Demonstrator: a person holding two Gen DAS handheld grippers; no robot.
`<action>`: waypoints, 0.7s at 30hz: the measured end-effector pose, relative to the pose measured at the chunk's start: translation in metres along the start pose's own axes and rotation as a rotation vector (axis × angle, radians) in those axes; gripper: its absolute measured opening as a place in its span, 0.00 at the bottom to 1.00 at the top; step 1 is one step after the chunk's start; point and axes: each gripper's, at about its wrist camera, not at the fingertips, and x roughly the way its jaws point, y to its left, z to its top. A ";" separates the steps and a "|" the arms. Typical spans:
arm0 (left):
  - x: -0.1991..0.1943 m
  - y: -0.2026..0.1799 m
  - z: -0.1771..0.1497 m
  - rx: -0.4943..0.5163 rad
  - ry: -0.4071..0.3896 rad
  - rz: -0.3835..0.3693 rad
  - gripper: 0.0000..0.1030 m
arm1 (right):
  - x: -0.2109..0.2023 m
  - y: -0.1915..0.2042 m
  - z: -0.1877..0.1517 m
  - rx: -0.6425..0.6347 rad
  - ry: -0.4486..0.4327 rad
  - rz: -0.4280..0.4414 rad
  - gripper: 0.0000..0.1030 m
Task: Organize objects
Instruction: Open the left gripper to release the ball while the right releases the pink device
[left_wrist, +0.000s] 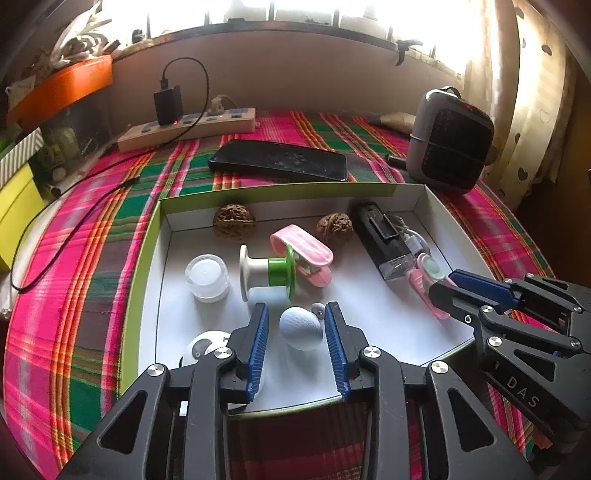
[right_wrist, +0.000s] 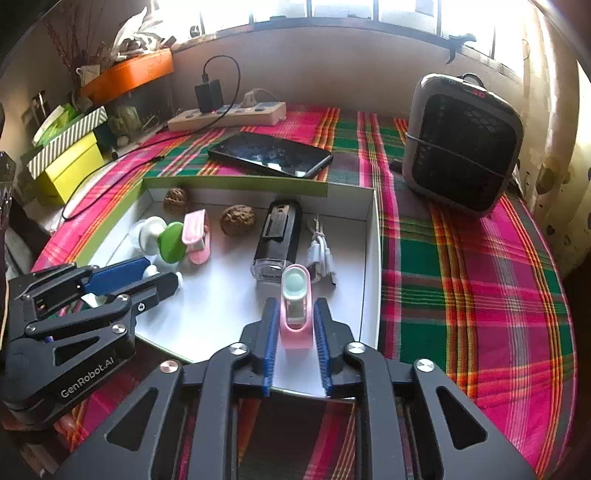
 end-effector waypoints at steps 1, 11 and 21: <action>-0.001 0.000 0.000 -0.001 -0.002 0.001 0.29 | -0.002 0.000 0.000 0.001 -0.006 -0.001 0.32; -0.020 0.000 -0.004 -0.010 -0.040 0.014 0.32 | -0.019 0.007 -0.005 0.023 -0.050 -0.004 0.33; -0.047 -0.001 -0.015 -0.018 -0.090 0.054 0.32 | -0.043 0.015 -0.017 0.040 -0.101 -0.015 0.33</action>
